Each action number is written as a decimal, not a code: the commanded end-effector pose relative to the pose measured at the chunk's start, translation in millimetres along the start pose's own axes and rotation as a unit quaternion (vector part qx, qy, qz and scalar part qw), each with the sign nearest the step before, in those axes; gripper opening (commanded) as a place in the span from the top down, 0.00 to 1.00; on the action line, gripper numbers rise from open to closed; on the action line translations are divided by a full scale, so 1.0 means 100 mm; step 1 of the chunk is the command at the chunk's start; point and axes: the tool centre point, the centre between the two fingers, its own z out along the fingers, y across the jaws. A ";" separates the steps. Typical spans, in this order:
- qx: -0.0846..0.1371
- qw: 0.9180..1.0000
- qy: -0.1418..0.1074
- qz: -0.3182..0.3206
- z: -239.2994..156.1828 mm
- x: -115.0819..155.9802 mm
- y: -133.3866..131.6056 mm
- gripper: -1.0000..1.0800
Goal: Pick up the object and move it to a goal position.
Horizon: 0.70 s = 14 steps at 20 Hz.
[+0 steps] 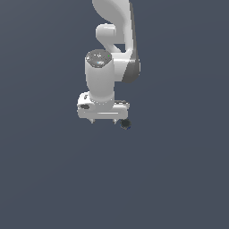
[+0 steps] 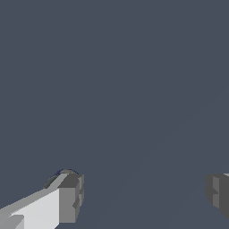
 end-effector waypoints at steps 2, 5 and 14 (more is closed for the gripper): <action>0.000 0.999 -0.001 -0.033 0.11 -0.06 -0.11 0.04; 0.000 0.997 -0.003 -0.072 0.24 -0.14 -0.23 0.04; 0.006 0.972 -0.006 -0.234 0.73 -0.55 -0.76 0.04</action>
